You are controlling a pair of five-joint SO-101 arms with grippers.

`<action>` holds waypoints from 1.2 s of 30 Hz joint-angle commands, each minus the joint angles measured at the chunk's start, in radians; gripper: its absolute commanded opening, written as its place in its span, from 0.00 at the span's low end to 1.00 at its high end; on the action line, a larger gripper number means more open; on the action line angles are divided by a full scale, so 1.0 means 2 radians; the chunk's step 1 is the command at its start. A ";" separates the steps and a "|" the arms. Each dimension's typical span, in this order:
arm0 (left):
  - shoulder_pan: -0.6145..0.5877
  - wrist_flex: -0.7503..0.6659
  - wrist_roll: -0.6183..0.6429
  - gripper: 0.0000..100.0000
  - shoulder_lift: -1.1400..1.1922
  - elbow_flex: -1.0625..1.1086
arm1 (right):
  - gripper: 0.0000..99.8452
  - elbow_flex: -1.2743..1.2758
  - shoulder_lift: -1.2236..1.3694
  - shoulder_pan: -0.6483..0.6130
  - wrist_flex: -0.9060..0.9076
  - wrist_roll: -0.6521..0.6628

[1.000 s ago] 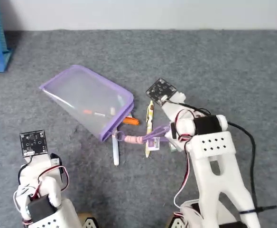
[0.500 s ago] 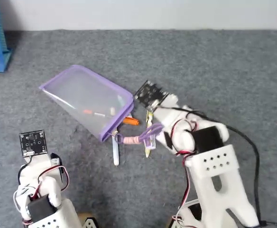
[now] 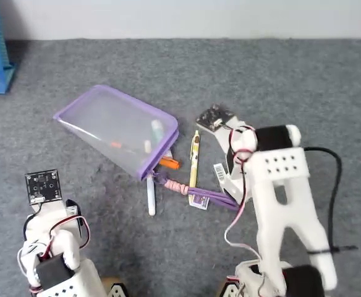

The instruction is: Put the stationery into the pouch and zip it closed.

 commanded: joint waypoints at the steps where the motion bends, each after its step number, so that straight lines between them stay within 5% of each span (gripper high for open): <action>1: -0.002 -0.012 0.004 0.14 -0.007 -0.003 | 0.28 -0.002 0.013 0.002 -0.002 -0.005; 10: -0.002 -0.012 0.004 0.14 -0.007 -0.003 | 0.27 0.028 0.020 -0.129 -0.164 -0.025; 17: -0.002 -0.012 0.004 0.14 -0.007 -0.003 | 0.27 0.044 0.109 -0.162 -0.297 -0.027; 24: -0.002 -0.012 0.004 0.14 -0.007 -0.003 | 0.27 -0.014 0.229 -0.198 -0.306 -0.027; 36: -0.002 -0.012 0.004 0.14 -0.007 -0.003 | 0.27 -0.017 0.244 -0.214 -0.346 -0.028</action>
